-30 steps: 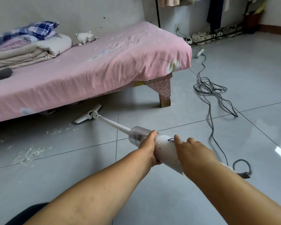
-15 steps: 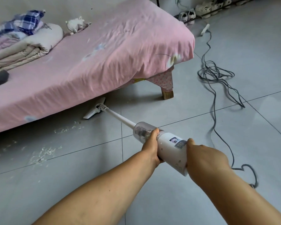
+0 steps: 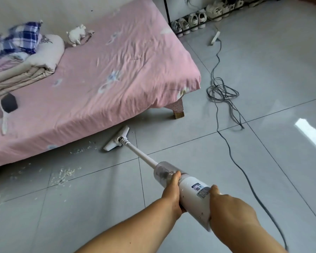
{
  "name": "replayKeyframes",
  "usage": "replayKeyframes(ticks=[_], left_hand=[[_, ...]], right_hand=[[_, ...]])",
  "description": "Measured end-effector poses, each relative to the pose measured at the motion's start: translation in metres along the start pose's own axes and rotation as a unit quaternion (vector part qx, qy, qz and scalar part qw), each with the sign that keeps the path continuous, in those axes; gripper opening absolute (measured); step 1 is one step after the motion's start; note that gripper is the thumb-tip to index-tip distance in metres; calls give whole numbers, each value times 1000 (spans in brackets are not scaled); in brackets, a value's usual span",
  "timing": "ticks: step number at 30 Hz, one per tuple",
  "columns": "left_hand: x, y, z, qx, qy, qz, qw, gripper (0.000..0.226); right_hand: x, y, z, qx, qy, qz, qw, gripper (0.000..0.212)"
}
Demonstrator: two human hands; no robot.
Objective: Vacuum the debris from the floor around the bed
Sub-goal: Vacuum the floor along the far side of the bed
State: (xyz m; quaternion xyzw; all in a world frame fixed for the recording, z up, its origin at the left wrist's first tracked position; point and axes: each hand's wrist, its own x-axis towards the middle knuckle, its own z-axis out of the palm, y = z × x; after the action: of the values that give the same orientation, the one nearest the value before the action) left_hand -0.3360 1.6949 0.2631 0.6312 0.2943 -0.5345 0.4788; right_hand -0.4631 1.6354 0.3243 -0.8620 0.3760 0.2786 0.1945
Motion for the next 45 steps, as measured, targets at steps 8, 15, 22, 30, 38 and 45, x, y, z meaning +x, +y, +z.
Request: replayKeyframes(ticks=[8,15,22,30,38,45], left_hand=[[-124,-31,60,21,-33,-98,994,63],[-146,4,95,53,-70,-83,993,71],[-116,81,89,46,-74,-63,994,74],[-85,166,43,-50,-92,-47,993,68],[-67,219,-32,-175,-61,-13,983,73],[-64,235,-79,-305,11,7,952,90]], right_hand=[[-105,63,-86,24,-31,37,999,62],[-111,62,-139,-24,-27,71,997,59],[-49,21,-177,-66,-21,50,996,58],[14,-59,-225,-146,-7,-11,989,71],[46,-152,-252,-217,-35,-97,971,83],[46,-186,-259,-237,-31,-186,953,80]])
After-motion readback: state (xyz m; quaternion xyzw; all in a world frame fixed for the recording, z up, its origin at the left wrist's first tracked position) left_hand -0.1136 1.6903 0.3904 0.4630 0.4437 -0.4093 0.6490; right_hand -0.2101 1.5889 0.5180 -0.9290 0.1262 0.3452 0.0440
